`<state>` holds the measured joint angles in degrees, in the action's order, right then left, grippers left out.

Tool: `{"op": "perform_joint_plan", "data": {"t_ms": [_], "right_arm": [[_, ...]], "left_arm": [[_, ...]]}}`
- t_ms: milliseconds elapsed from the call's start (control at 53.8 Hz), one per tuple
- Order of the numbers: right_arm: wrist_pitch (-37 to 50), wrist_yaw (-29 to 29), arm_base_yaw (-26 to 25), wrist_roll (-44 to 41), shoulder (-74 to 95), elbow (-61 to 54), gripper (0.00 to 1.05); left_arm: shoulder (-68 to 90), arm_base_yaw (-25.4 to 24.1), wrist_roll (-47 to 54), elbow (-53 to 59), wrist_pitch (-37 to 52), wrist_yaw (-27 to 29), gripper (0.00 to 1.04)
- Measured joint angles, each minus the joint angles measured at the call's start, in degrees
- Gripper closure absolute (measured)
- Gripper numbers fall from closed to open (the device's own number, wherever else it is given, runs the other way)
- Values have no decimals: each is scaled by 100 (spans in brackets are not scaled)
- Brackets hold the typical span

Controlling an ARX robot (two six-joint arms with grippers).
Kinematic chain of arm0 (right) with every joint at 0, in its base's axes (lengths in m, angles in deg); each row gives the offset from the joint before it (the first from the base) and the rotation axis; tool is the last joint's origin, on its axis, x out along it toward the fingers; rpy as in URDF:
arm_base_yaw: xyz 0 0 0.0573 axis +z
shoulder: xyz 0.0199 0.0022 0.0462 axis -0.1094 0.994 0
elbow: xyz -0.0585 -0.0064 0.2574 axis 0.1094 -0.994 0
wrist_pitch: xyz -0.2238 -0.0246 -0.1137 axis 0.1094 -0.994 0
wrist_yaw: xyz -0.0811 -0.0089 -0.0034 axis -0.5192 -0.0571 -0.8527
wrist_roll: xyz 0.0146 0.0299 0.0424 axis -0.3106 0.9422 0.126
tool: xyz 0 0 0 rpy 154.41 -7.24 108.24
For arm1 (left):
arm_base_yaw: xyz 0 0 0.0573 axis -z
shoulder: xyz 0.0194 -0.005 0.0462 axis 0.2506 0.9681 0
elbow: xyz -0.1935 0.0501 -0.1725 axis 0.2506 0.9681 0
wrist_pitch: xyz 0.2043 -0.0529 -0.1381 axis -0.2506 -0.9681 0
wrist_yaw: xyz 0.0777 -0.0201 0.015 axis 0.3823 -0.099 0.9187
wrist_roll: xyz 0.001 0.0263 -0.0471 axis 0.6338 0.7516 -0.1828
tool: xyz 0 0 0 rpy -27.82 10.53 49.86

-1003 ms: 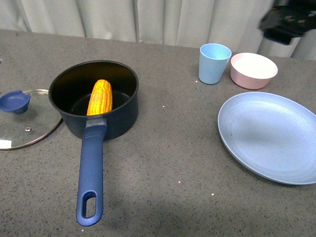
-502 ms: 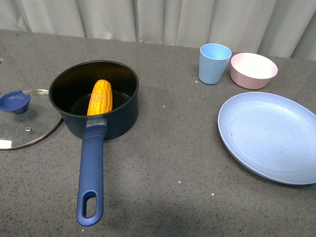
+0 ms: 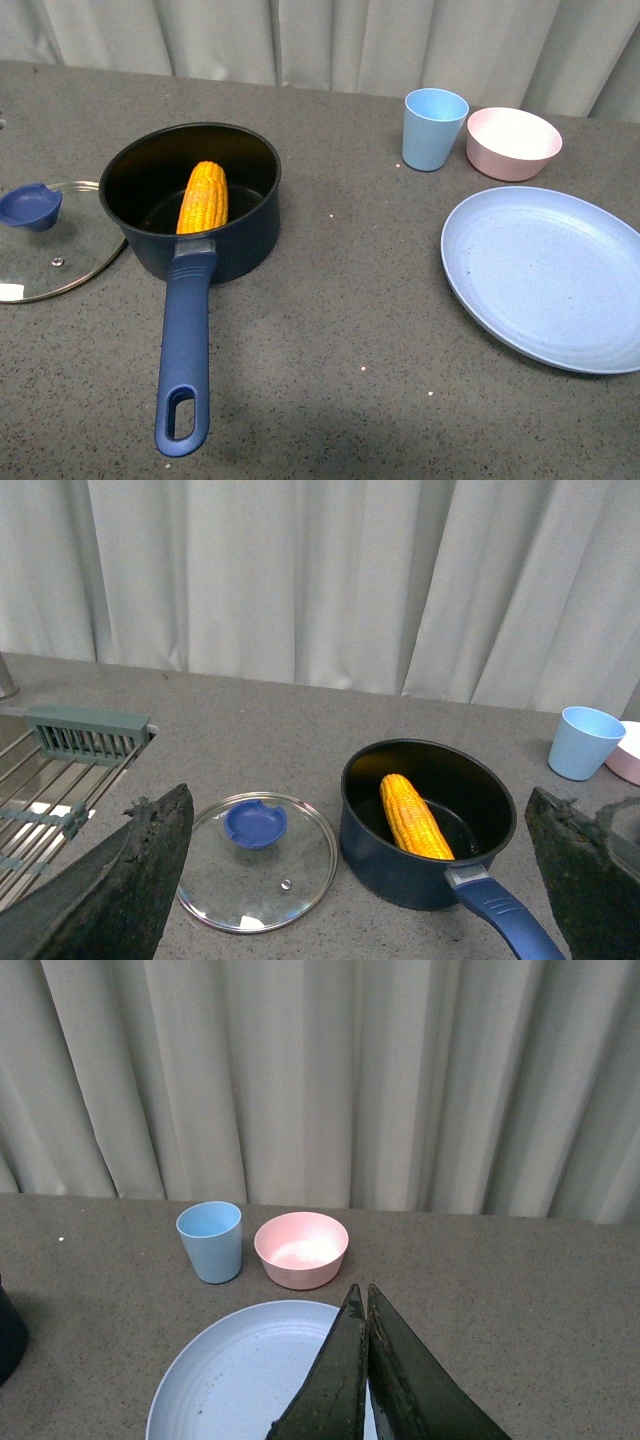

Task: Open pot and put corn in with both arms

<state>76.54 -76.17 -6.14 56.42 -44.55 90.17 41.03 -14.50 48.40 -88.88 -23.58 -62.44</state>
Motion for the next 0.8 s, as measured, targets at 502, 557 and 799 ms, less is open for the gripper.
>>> {"op": "perform_joint_plan", "data": {"t_ms": [502, 557, 799], "right_arm": [[-1552, 2, 0, 2, -1624, -2, 104], [-1648, 2, 0, 2, -1722, -2, 104], [-2059, 4, 0, 0, -2138, -2, 104]], "left_arm": [[0, 0, 0, 0, 0, 2, 6], [0, 0, 0, 0, 0, 2, 6], [0, 0, 0, 0, 0, 0, 6]]}}
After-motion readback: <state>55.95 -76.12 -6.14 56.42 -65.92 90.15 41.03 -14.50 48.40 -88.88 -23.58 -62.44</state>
